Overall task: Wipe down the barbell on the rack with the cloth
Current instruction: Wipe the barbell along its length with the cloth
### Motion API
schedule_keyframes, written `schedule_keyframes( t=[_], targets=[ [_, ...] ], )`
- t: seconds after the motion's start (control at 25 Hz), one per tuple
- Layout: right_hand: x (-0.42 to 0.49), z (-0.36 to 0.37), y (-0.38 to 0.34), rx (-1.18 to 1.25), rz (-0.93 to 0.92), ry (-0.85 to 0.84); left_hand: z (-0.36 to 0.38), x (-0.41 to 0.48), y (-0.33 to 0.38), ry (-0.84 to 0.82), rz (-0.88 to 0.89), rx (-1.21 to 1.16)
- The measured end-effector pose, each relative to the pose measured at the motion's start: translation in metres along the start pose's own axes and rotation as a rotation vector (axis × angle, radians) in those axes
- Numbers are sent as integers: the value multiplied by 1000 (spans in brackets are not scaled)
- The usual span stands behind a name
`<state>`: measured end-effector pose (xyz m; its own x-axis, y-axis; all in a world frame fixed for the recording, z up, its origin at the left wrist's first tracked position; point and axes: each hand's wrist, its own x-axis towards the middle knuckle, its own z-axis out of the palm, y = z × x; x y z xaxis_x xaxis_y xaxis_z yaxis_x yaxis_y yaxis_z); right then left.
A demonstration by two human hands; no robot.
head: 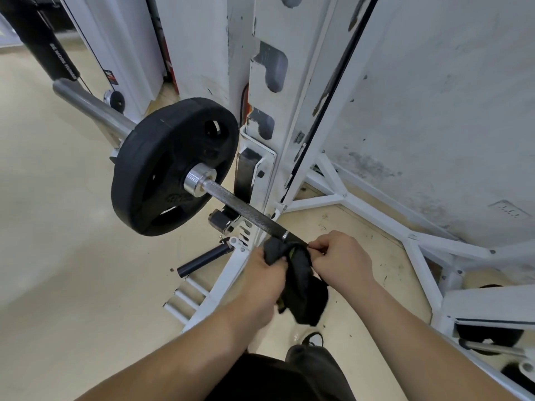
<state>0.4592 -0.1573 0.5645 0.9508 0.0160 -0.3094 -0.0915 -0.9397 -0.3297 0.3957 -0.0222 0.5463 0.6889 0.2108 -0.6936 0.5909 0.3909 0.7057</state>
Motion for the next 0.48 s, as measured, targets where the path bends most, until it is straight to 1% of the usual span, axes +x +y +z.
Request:
schedule_keyframes(
  t=[0.04, 0.12, 0.16, 0.2, 0.28, 0.36, 0.4, 0.44, 0.48],
  targets=[
    [-3, 0, 3, 36, -17, 2, -8, 7, 6, 41, 23, -62],
    [-11, -2, 14, 105, -57, 21, -19, 23, 16, 150, 102, -259],
    [-14, -4, 21, 109, -72, 27, -17, 26, 17, 190, 134, -286],
    [-16, -7, 29, 80, -85, 21, -8, 22, 13, 211, 145, -257],
    [-21, -14, 45, -31, -98, -18, 17, 3, -9, 204, 101, -94],
    [-23, -22, 58, -148, -105, -65, 41, -22, -29, 80, 88, 56],
    [-24, -25, 62, -174, -112, -90, 45, -31, -31, 31, 120, 99],
    [-26, -25, 65, -168, -119, -103, 42, -34, -28, 40, 178, 117],
    [-26, -24, 67, -149, -123, -106, 34, -32, -18, 111, 256, 147]
  ],
)
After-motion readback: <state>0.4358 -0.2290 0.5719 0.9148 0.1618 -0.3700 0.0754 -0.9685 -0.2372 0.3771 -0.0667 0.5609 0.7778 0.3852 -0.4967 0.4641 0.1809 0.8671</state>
